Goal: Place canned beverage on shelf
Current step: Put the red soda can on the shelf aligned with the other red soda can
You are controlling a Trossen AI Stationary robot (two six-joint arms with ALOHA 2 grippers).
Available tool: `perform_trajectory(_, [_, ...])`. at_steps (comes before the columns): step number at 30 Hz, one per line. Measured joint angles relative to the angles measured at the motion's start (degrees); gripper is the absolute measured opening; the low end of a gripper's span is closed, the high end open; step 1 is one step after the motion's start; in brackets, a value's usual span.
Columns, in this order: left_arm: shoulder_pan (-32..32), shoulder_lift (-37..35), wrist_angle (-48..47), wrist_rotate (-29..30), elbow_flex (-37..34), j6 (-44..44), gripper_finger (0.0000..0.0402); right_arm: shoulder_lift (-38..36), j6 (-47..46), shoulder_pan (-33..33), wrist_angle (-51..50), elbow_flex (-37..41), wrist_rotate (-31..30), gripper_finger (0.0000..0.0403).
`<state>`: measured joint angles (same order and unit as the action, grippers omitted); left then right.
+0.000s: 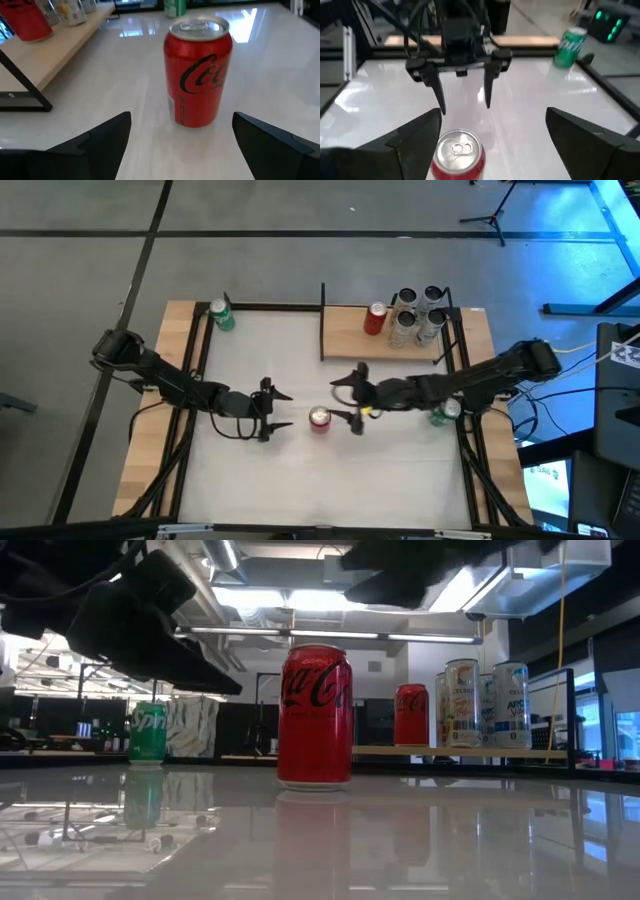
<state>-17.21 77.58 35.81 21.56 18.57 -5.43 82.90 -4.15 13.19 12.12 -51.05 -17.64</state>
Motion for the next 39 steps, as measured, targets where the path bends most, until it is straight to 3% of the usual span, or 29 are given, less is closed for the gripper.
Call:
perform_trajectory(12, [-0.96,0.02,1.14,-0.05,-0.88,-0.37,0.0338,15.42,-5.36,-1.18,-20.80,-18.21,6.04,0.0353])
perform_trajectory(23, [-0.96,0.02,1.33,0.17,-0.86,-0.44,0.0338,19.10,-8.51,-1.18,-22.68,-18.67,9.99,0.0353])
perform_trajectory(34, [-0.96,0.02,1.14,0.28,-0.86,-0.61,0.0338,22.18,-9.06,-1.20,-22.63,-18.69,9.21,0.0352])
perform_trajectory(39, [-0.96,0.02,1.17,0.28,-0.86,-0.61,0.0338,22.18,-8.91,-1.20,-21.98,-18.69,9.19,0.0310])
